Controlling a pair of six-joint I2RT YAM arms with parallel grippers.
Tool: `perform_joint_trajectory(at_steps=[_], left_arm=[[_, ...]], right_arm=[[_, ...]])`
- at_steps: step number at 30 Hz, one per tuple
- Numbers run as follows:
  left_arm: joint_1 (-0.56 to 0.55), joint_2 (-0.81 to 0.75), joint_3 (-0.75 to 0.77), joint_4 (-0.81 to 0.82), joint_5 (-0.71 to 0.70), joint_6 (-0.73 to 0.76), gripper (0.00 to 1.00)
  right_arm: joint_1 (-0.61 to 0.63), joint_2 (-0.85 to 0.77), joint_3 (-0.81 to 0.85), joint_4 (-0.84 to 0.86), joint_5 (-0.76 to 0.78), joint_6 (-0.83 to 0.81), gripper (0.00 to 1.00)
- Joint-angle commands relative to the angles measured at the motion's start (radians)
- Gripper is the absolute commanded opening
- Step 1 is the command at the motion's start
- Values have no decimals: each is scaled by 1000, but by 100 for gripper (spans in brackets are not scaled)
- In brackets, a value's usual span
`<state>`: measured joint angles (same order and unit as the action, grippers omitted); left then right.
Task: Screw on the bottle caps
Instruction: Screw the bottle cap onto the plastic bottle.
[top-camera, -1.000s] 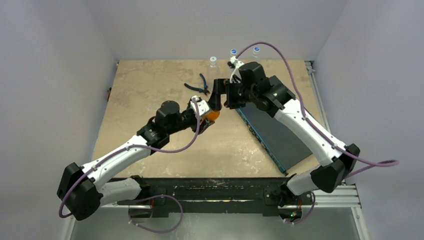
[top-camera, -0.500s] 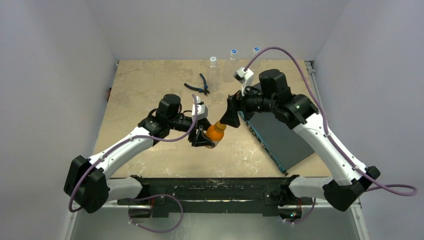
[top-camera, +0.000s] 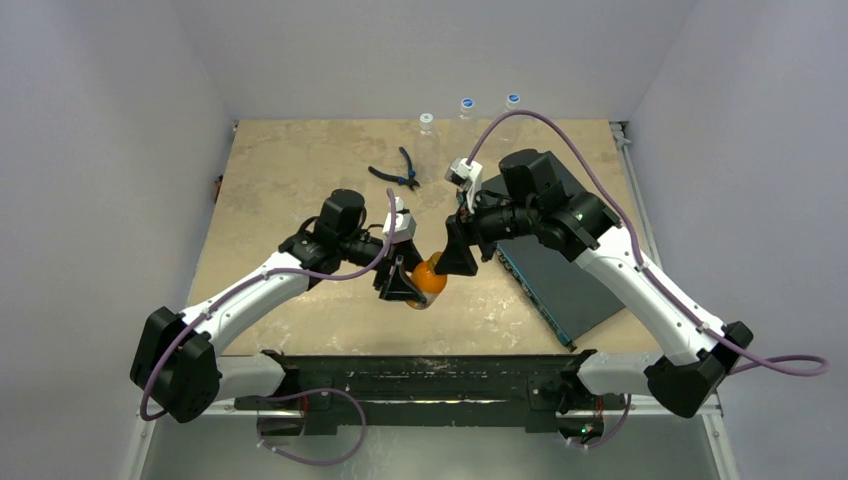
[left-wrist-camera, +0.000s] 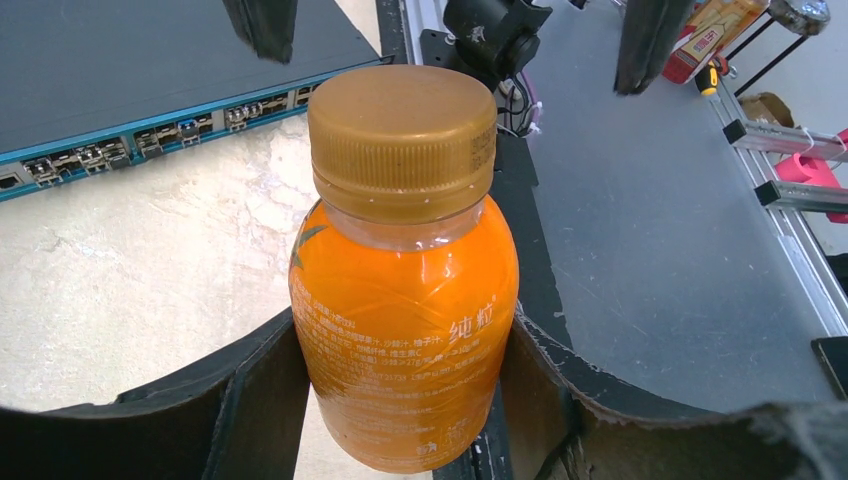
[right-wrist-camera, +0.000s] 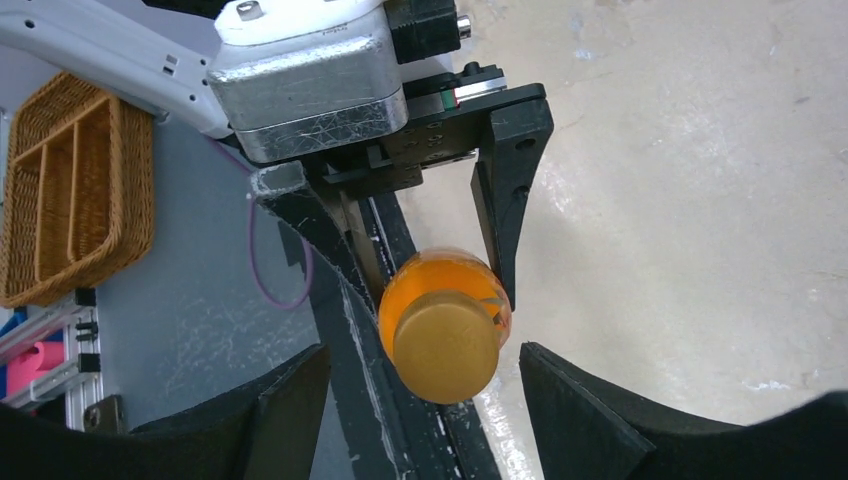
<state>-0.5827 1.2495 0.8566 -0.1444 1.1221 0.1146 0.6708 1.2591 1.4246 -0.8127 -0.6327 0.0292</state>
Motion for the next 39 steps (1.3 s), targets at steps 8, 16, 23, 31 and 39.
perform_joint_trajectory(at_steps=[8, 16, 23, 31, 39], left_arm=[[7, -2, 38, 17, 50, -3, 0], [9, -5, 42, 25, 23, -8, 0], [5, -66, 9, 163, -360, -47, 0], [-90, -130, -27, 322, -802, 0, 0], [-171, -107, -32, 362, -996, 61, 0]], right_arm=[[31, 44, 29, -1, 14, -19, 62], [36, 59, 34, -22, 33, -21, 39], [36, 94, 33, 3, 79, 136, 14], [36, 170, 33, 47, 130, 319, 3], [36, 206, 80, 52, 261, 402, 28]])
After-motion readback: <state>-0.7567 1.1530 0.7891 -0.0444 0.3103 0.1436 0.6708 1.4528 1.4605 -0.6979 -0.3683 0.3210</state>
